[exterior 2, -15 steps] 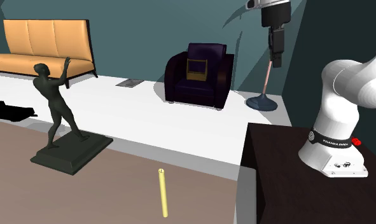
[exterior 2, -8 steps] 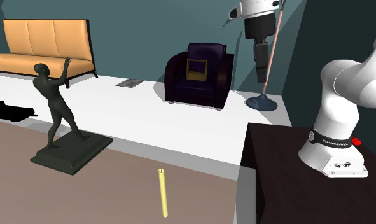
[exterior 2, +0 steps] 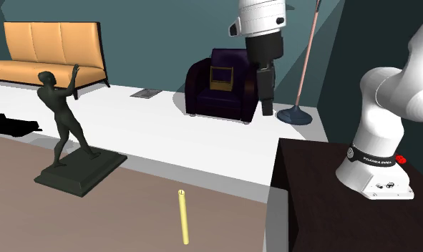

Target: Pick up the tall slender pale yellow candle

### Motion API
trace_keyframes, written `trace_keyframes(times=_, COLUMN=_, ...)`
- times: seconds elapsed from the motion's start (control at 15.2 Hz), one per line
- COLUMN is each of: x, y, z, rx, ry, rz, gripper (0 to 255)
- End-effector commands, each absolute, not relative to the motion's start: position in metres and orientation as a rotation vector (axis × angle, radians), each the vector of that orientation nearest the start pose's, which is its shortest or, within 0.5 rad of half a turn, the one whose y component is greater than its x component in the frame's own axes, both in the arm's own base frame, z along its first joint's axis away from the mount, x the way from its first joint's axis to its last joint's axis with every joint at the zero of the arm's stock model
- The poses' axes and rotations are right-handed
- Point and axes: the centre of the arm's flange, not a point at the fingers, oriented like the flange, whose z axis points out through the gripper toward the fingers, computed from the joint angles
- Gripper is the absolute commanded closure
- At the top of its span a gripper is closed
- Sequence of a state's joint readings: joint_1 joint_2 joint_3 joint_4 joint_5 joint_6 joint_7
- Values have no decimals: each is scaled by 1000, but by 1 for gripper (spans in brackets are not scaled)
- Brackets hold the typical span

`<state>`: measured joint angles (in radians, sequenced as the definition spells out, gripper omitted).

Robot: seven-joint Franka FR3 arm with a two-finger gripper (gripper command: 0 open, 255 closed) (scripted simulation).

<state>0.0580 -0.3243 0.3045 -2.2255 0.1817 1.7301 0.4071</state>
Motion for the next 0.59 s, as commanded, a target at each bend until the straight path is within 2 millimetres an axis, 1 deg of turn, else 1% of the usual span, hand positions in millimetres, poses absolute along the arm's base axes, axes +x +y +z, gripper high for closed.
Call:
trace_keyframes(times=0.0, x=416, y=199, z=474, rx=-3112, ry=175, rz=310, gripper=0)
trace_keyframes(times=0.53, x=477, y=279, z=441, rx=-3114, ry=161, rz=307, gripper=0)
